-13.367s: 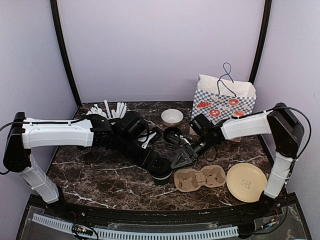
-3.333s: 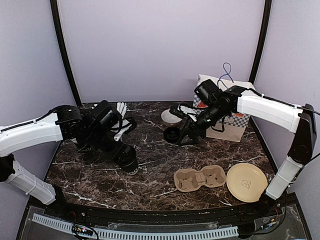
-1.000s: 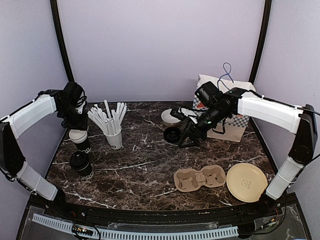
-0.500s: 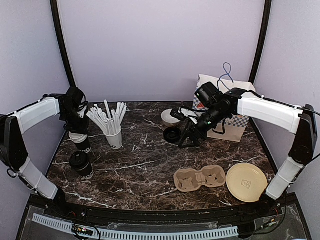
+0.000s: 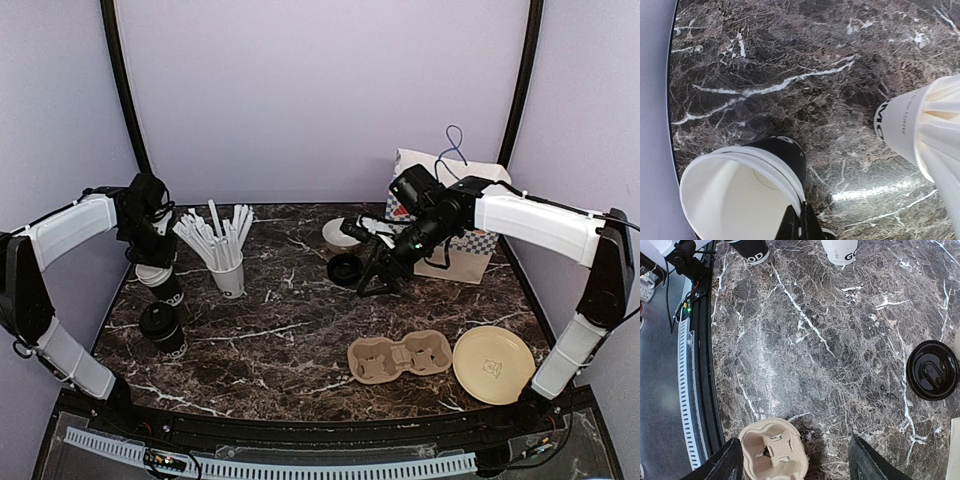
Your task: Pack the takeout coffee
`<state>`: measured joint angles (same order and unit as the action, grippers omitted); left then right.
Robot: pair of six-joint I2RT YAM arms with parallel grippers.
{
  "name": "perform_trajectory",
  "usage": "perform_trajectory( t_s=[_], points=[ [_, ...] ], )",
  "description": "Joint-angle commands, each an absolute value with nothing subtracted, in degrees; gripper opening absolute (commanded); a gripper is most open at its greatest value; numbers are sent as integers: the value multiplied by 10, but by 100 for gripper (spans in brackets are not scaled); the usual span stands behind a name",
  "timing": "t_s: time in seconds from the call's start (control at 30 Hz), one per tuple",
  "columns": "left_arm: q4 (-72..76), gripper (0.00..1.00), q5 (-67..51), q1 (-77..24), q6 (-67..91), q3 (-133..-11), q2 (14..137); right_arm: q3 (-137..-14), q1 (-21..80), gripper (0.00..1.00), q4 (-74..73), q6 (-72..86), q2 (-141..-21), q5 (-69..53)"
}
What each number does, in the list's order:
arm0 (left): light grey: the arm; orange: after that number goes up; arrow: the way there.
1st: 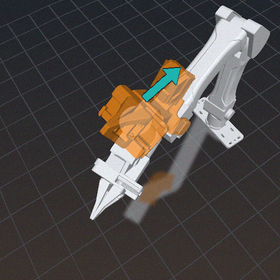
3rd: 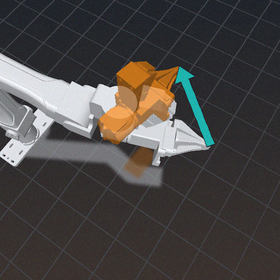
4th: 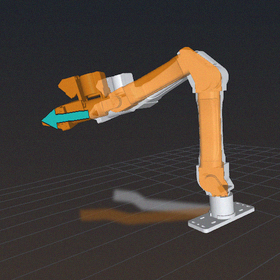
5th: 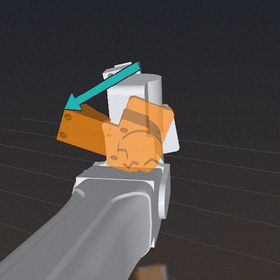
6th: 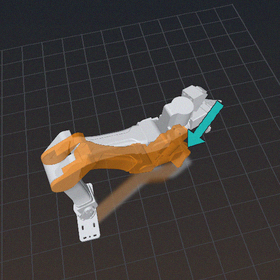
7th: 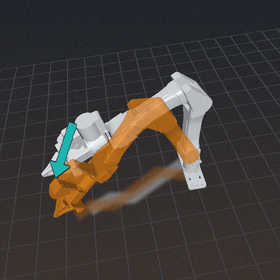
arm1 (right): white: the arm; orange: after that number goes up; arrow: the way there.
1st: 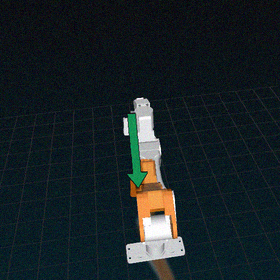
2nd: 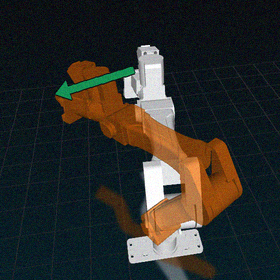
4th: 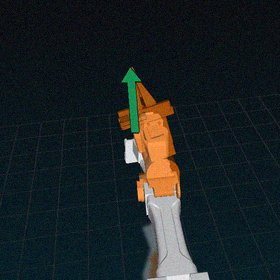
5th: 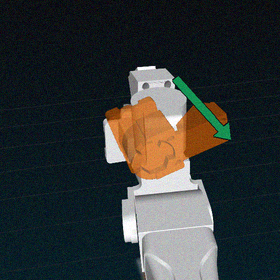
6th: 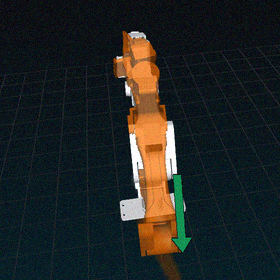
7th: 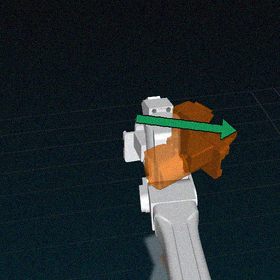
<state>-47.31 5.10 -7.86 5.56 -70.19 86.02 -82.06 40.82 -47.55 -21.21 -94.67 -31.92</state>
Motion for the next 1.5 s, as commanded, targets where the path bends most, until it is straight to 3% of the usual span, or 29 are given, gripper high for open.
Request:
perform_trajectory(
  t_s=[0.0,0.07,0.1,0.17,0.23,0.27,0.3,0.4,0.43,0.47,0.5,0.57,0.63,0.67,0.7,0.77,0.83,0.9,1.03,1.1,1.13,1.17,1.2,1.27,1.33,1.37,1.4,1.43,1.47],
  points=[
    [-478,0,51,-77,64,-726,788,-837,408,72,-469,-219,-954,-331],
    [-538,0,196,-111,69,-764,810,-838,408,72,-470,-219,-956,-331],
    [-579,0,194,-114,74,-793,819,-839,409,72,-470,-219,-957,-332],
    [-563,0,55,-94,71,-797,818,-840,409,72,-471,-219,-958,-335],
    [-617,0,187,-150,100,-816,824,-844,408,72,-472,-219,-961,-337],
    [-660,0,328,-176,120,-845,863,-846,409,72,-474,-219,-963,-338],
    [-711,0,341,-172,142,-853,879,-849,409,72,-475,-219,-964,-338],
    [-587,0,57,-139,115,-786,834,-853,409,71,-477,-221,-967,-343],
    [-604,0,215,-158,134,-791,844,-855,409,71,-478,-221,-967,-344],
    [-645,0,288,-176,155,-822,862,-855,409,71,-480,-221,-967,-345],
    [-709,0,270,-166,175,-835,883,-855,409,71,-481,-221,-965,-345],
    [-617,0,81,-112,137,-804,836,-850,408,71,-479,-222,-961,-347],
    [-657,0,232,-161,162,-809,859,-848,409,71,-478,-222,-958,-348],
    [-684,0,195,-146,146,-832,871,-847,409,71,-478,-222,-957,-348],
    [-661,0,68,-129,137,-823,857,-847,409,71,-477,-223,-957,-348],
    [-631,0,172,-159,150,-805,847,-847,409,71,-477,-224,-958,-350],
    [-648,0,78,-136,143,-821,852,-848,409,71,-478,-223,-959,-351],
    [-643,0,156,-156,148,-828,845,-849,409,71,-478,-223,-960,-354],
    [-675,0,178,-155,155,-839,846,-852,409,71,-480,-223,-962,-357],
    [-606,0,-73,-99,132,-793,820,-853,409,71,-480,-224,-962,-361],
    [-610,0,-23,-131,145,-800,819,-853,409,71,-480,-224,-963,-363],
    [-647,0,180,-158,160,-834,843,-854,409,71,-481,-224,-964,-364],
    [-707,0,187,-158,166,-849,868,-855,409,71,-482,-224,-965,-364],
    [-632,0,22,-93,140,-823,824,-855,410,71,-482,-224,-967,-365],
    [-666,0,247,-144,167,-827,834,-856,410,71,-483,-224,-967,-365],
    [-712,0,226,-122,176,-858,847,-857,410,71,-484,-224,-967,-365],
    [-693,0,74,-96,146,-851,834,-856,410,71,-484,-224,-967,-364],
    [-644,0,74,-94,148,-819,818,-855,410,71,-483,-224,-967,-364],
    [-646,0,194,-118,157,-816,813,-855,410,71,-482,-224,-967,-364]
  ],
)
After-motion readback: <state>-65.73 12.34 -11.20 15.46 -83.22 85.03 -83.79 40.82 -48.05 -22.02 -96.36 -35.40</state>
